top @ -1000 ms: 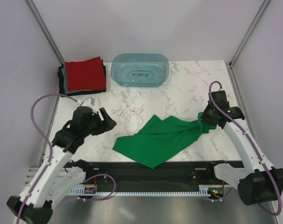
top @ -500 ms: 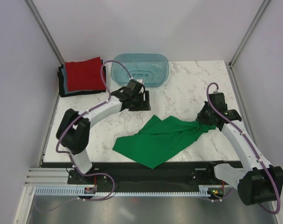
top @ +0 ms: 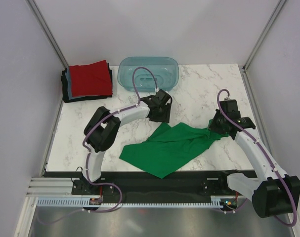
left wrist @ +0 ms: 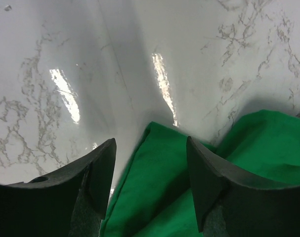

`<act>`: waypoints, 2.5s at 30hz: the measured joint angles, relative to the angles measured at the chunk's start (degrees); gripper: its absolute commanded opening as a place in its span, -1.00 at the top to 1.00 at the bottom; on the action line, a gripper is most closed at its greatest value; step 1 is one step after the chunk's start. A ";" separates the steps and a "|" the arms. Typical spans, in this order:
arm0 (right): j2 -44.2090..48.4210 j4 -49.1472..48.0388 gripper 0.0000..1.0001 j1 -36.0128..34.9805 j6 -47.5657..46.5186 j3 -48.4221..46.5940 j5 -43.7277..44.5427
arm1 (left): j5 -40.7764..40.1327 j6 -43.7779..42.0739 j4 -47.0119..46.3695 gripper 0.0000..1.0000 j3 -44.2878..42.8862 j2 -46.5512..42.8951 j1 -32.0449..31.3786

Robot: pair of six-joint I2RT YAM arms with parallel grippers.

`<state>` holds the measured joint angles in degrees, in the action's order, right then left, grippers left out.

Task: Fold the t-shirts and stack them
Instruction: Flatten the tshirt out

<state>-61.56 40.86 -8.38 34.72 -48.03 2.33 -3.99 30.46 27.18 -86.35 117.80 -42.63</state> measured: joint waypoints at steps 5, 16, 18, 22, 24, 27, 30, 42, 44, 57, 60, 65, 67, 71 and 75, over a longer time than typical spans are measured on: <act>0.00 0.00 0.88 0.00 -0.31 0.00 0.00 | -0.90 0.02 0.63 -0.10 -1.07 0.98 -1.62; 0.02 -0.04 0.89 0.04 -0.48 0.20 -0.02 | -2.91 0.04 1.55 0.41 -2.14 3.13 -2.10; 0.00 -0.02 0.89 0.07 -0.48 0.28 -0.02 | -3.39 0.04 1.90 0.65 -2.58 3.48 -2.08; 0.00 0.02 0.89 0.17 -0.50 0.33 -0.02 | -3.82 0.00 2.58 0.96 -3.54 4.09 -1.95; 0.02 0.02 0.90 0.24 -0.48 0.33 -0.02 | -3.76 -0.04 2.67 0.96 -3.87 4.26 -1.97; 0.02 0.07 0.90 0.31 -0.46 0.33 -0.11 | -3.69 -0.02 2.69 0.96 -3.89 4.17 -1.97; 0.00 0.33 0.91 0.31 -0.44 0.20 -0.44 | -3.74 -0.04 3.13 0.96 -3.63 3.39 -1.97; -5.29 5.25 0.98 0.37 0.63 -31.93 -2.89 | -7.74 -2.19 9.92 0.96 -5.46 -27.32 -0.83; -5.81 6.29 0.99 0.42 0.55 -40.33 -2.19 | -8.94 -3.21 10.78 0.96 -8.11 -33.88 -0.83; 5.42 9.77 1.00 0.59 -3.02 -73.11 14.45 | -13.70 -9.68 13.86 0.96 -20.35 -70.10 -0.83; 11.23 7.74 1.00 -0.57 -4.20 -75.14 17.57 | -10.14 -11.04 13.86 0.96 -20.92 -75.12 -0.83; 19.19 1.95 0.98 -3.02 -6.99 -76.41 19.96 | -4.28 -12.22 14.47 0.96 -20.55 -76.72 -0.83; 20.50 0.35 0.97 -3.72 -8.17 -76.81 19.76 | -2.27 -12.52 15.02 0.96 -20.15 -76.65 -0.83; 20.00 -0.52 0.92 -4.44 -10.69 -78.49 18.25 | -0.35 -13.05 15.85 0.96 -20.26 -76.17 -0.48; 15.23 1.11 0.92 -5.38 -12.24 -81.59 18.78 | -3.04 -13.35 16.22 0.96 -20.85 -74.64 -0.44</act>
<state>-46.33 41.98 -13.76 22.48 -129.62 21.10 -7.03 17.10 43.40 -107.20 43.16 -43.07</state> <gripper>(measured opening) 0.041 0.027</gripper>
